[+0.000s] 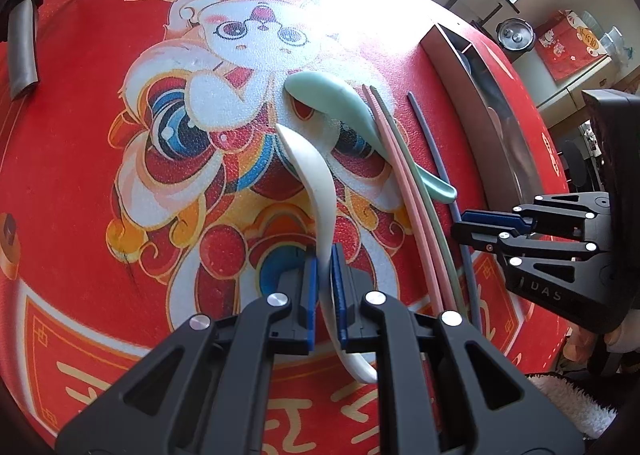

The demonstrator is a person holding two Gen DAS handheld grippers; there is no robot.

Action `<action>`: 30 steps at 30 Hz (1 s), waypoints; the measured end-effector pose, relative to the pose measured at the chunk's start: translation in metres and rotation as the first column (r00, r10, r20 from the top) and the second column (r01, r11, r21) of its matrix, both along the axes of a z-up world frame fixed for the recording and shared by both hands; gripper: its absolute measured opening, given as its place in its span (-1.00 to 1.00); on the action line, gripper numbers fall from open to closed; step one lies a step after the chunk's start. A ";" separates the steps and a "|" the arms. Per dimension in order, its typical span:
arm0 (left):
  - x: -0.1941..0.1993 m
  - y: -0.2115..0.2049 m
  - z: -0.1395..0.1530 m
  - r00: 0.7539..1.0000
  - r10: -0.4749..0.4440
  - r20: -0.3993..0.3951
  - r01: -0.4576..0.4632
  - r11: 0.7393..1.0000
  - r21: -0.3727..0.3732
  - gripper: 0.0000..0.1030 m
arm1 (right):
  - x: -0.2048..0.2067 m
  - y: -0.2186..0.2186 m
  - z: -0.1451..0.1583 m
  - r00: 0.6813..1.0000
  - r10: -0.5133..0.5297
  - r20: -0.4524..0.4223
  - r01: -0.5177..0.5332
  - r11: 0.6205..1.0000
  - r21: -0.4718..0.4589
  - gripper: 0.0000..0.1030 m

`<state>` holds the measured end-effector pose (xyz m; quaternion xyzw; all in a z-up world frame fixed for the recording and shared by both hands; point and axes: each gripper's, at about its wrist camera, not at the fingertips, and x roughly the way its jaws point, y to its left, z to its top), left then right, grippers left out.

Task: Organize utensils
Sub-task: 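Lift white spoon with left tool while right tool lifts blue chopstick, then lower white spoon into tray with left tool while right tool lowers blue chopstick there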

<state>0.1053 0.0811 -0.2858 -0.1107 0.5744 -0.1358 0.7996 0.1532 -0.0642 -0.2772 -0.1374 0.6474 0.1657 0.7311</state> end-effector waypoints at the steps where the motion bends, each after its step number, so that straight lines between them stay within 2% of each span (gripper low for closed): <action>1: 0.000 0.000 0.000 1.000 0.000 0.000 0.000 1.000 0.003 -0.74 | -0.001 0.002 0.000 1.000 0.007 0.001 -0.007 1.000 -0.009 -0.78; 4: 0.001 -0.003 0.002 1.000 -0.002 0.002 0.002 1.000 0.019 -0.74 | -0.003 0.007 0.001 1.000 0.001 -0.006 -0.001 1.000 -0.003 -0.82; 8: 0.001 -0.007 0.004 1.000 -0.006 0.006 0.005 0.999 0.034 -0.74 | -0.001 0.000 0.001 0.998 -0.050 -0.038 0.052 0.997 0.052 -0.88; 15: 0.002 -0.005 0.003 1.000 0.005 -0.002 -0.005 1.000 0.004 -0.74 | -0.001 -0.013 0.003 0.991 -0.119 -0.058 0.125 0.986 0.111 -0.88; 22: 0.002 -0.003 0.003 1.000 0.005 0.001 -0.005 1.000 0.009 -0.74 | -0.006 -0.015 -0.003 0.990 -0.125 -0.066 0.132 0.984 0.118 -0.88; 24: 0.002 -0.003 0.004 1.000 0.008 -0.002 -0.008 1.000 0.005 -0.74 | -0.007 -0.029 -0.002 0.990 -0.128 -0.061 0.135 0.983 0.125 -0.88; 30: -0.005 0.001 0.007 1.000 0.009 0.006 -0.009 1.000 -0.025 -0.79 | -0.008 -0.036 0.004 0.988 -0.147 -0.053 0.154 0.972 0.175 -0.88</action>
